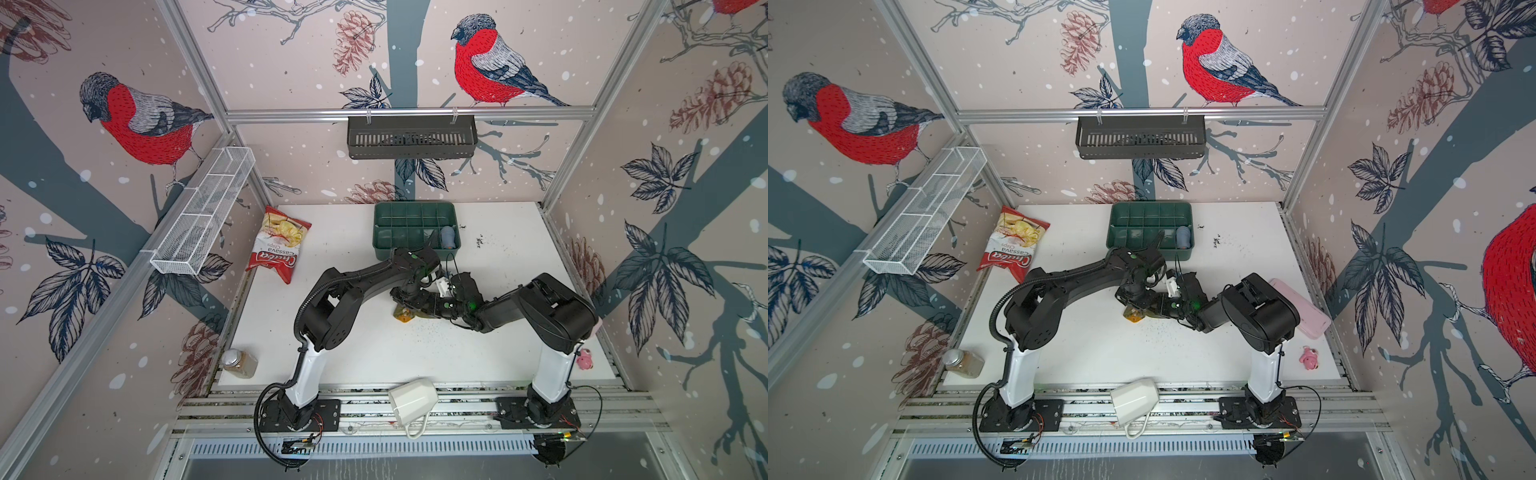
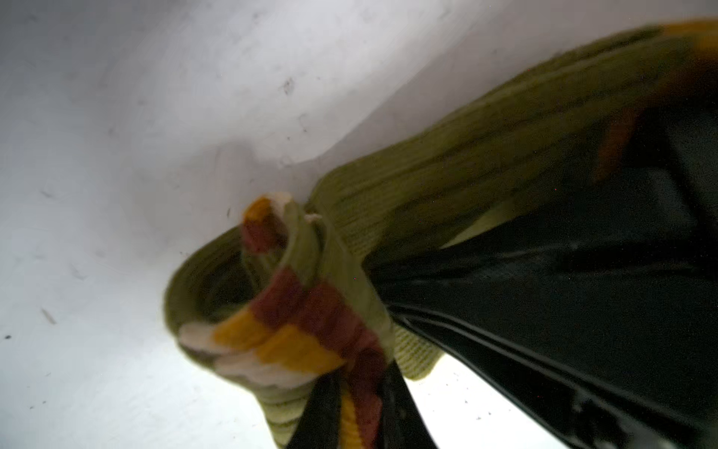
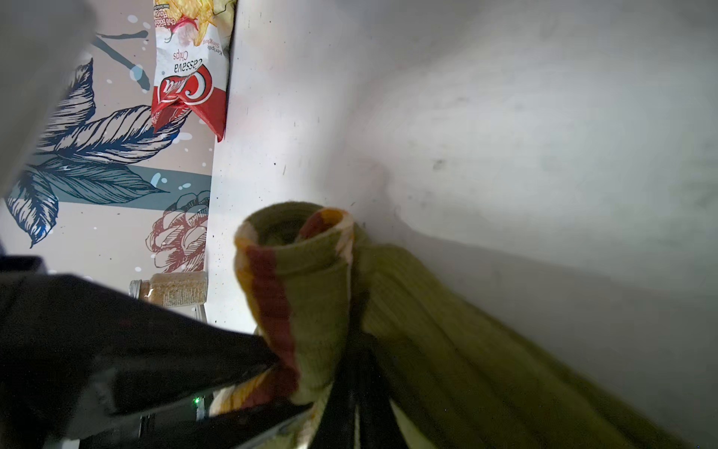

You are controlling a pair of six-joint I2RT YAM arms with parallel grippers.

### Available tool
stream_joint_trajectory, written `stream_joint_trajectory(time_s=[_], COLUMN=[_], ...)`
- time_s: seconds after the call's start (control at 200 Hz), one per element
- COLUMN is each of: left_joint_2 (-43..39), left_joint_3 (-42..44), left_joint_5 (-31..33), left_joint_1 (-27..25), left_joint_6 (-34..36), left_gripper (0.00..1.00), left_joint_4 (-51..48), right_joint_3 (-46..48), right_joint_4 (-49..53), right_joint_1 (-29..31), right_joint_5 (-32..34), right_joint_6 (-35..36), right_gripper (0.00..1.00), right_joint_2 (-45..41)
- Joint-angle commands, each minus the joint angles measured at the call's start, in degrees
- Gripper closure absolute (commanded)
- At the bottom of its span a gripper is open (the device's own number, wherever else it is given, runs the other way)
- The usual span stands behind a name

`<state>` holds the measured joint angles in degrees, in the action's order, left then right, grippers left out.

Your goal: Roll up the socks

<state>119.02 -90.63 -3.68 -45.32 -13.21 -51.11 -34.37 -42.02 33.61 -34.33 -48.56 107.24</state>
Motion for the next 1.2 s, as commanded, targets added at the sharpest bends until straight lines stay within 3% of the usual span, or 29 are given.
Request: stream_joint_trajectory(time_s=[0.0, 0.345, 0.6, 1.196], left_joint_2=[-0.58, -2.79, -5.01, -5.47], left_joint_3=[2.46, 6.62, 10.15, 13.02], left_joint_5=[-3.76, -7.52, -10.17, -14.94], left_joint_1=[0.79, 2.16, 3.17, 4.47], left_joint_6=[0.39, 0.64, 0.76, 2.21], left_gripper=[0.81, 0.77, 0.71, 0.72], left_joint_4=[3.43, 8.17, 11.34, 15.00], right_joint_3=[1.46, 1.00, -1.37, -6.60], right_joint_4=[2.33, 2.96, 3.93, 8.40], right_joint_1=[-0.79, -2.05, -1.36, 0.62], right_joint_5=[-1.35, -2.64, -3.46, -6.25], right_joint_6=[-0.12, 0.22, 0.81, 3.96], right_gripper=[0.88, 0.85, 0.86, 0.86], right_joint_2=[-1.54, -6.15, -4.86, -1.14])
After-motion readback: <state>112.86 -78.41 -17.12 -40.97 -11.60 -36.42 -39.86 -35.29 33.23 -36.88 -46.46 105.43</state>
